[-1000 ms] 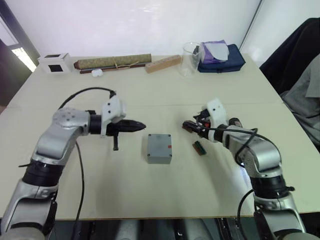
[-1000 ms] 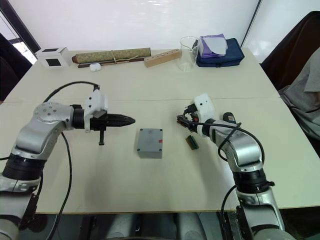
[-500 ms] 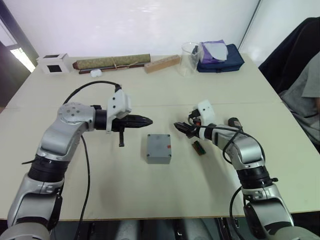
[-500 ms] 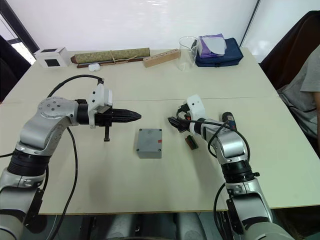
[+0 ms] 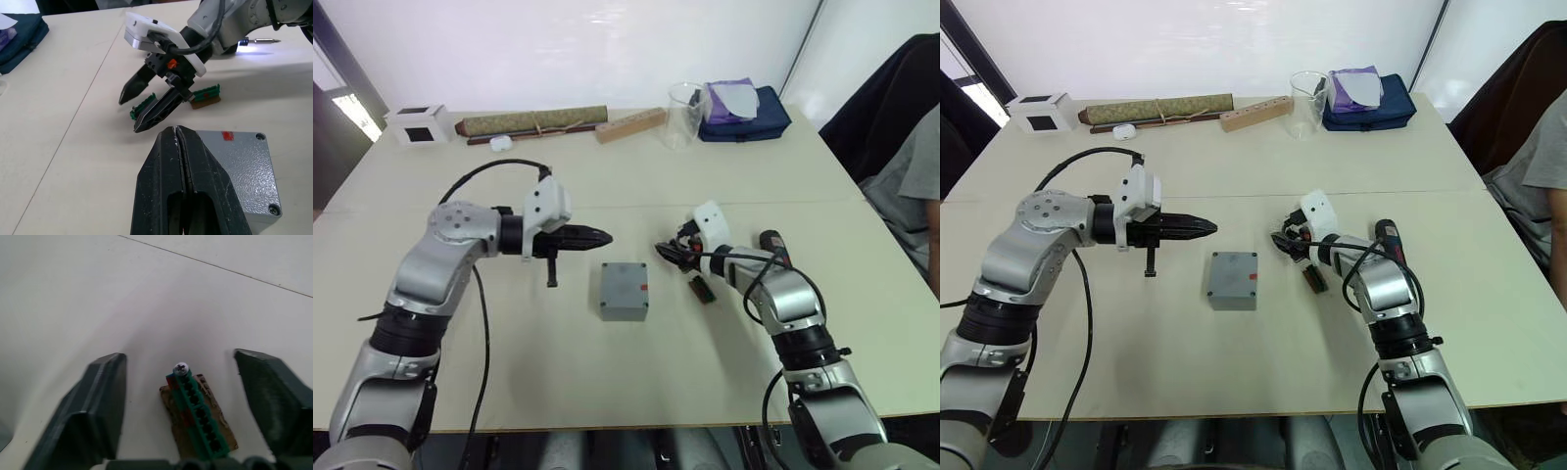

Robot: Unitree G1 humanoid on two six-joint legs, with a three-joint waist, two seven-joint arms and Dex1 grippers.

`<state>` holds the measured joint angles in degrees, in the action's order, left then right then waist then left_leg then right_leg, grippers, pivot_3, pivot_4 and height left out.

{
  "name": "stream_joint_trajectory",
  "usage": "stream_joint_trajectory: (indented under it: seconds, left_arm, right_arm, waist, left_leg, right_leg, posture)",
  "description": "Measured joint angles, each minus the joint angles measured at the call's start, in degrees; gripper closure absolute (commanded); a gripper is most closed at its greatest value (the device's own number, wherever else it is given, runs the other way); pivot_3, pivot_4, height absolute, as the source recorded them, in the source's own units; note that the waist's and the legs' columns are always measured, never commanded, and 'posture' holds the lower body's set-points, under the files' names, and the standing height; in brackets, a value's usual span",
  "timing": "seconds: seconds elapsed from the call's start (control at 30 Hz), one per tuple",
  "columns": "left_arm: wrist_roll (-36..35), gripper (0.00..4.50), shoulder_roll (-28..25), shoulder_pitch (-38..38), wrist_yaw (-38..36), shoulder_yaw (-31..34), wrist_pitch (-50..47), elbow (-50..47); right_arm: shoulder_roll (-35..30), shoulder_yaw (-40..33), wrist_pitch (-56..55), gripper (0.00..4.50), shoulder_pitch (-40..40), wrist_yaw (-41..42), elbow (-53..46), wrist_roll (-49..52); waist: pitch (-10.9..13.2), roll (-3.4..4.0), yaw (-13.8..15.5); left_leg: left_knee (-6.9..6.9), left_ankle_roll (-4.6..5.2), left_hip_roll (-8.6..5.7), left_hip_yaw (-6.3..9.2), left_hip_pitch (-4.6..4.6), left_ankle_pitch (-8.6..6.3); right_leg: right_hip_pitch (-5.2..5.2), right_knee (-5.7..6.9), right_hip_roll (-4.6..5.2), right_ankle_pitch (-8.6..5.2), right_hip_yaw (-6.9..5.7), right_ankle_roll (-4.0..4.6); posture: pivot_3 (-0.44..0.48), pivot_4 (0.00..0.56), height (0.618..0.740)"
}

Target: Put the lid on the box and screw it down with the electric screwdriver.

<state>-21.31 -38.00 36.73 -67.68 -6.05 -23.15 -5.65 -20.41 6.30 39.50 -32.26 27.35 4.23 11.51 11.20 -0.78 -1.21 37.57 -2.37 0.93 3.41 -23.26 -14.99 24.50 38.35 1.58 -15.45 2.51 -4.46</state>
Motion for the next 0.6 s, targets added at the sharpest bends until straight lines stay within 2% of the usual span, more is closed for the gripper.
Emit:
stream_joint_trajectory:
  seconds: [0.03, 0.07, 0.1, 0.13, 0.17, 0.2, 0.6]
  left_arm:
    - [0.06, 4.50, 0.02, 0.00, 0.11, -0.01, 0.03, 0.03]
    - [0.11, 4.50, 0.02, 0.00, 0.18, -0.01, 0.08, 0.03]
    - [0.12, 4.50, 0.02, 0.00, 0.19, -0.01, 0.09, 0.02]
    - [0.12, 4.50, 0.02, 0.00, 0.19, -0.01, 0.09, 0.02]
    - [0.12, 4.50, 0.02, 0.00, 0.19, -0.01, 0.09, 0.02]
    - [0.12, 4.50, 0.02, 0.00, 0.18, -0.01, 0.09, 0.02]
    - [0.12, 4.50, 0.50, 0.00, 0.17, -0.04, 0.11, 0.03]
  right_arm:
    - [0.00, 0.00, 0.06, 2.43, 0.13, 0.08, -0.21, 0.00]
    - [0.00, -0.03, 0.11, 2.67, 0.24, 0.09, -0.36, 0.01]
    - [0.00, -0.07, 0.17, 3.29, 0.29, 0.08, -0.47, 0.04]
    - [0.02, -0.14, 0.29, 3.54, 0.30, 0.07, -0.63, 0.06]
    - [0.04, -0.25, 0.38, 4.10, 0.29, 0.07, -0.79, 0.08]
    - [0.05, -0.44, 0.66, 4.42, 0.30, 0.05, -1.14, 0.10]
    - [0.05, -0.38, 3.64, 4.42, 0.32, 0.63, -3.47, 0.51]
  waist:
    - [0.00, 0.00, -0.02]
    - [0.00, 0.00, -0.04]
    - [0.00, 0.00, -0.04]
    - [0.00, 0.00, -0.04]
    - [0.00, 0.00, -0.03]
    - [0.00, 0.00, -0.01]
    - [0.00, 0.00, -0.01]
  left_leg:
    - [0.00, 0.00, 0.00, 0.00, 0.00, 0.00]
    - [0.00, 0.00, 0.00, 0.00, 0.01, 0.00]
    - [0.00, 0.00, 0.00, 0.00, 0.00, 0.00]
    - [0.00, 0.00, 0.00, 0.01, 0.00, 0.00]
    - [0.00, 0.00, 0.00, 0.00, 0.00, 0.00]
    - [0.00, 0.00, 0.00, 0.00, 0.00, 0.00]
    - [0.00, 0.00, 0.00, 0.00, 0.00, 0.00]
  right_leg:
    - [0.00, 0.00, 0.00, 0.00, 0.00, 0.00]
    - [0.00, 0.00, 0.00, 0.00, 0.00, 0.00]
    - [0.00, 0.01, 0.00, 0.00, 0.00, 0.00]
    - [0.00, 0.00, 0.00, 0.00, 0.00, 0.00]
    - [0.00, 0.00, 0.00, 0.00, 0.00, 0.00]
    - [0.00, 0.01, 0.00, 0.00, 0.00, 0.00]
    - [0.00, 0.00, 0.00, 0.00, 0.00, 0.00]
  posture:
    - [0.000, 0.150, 0.736]
    - [0.000, 0.150, 0.736]
    - [0.000, 0.150, 0.736]
    - [0.000, 0.150, 0.736]
    - [0.000, 0.150, 0.736]
    - [0.000, 0.150, 0.736]
    - [0.000, 0.150, 0.736]
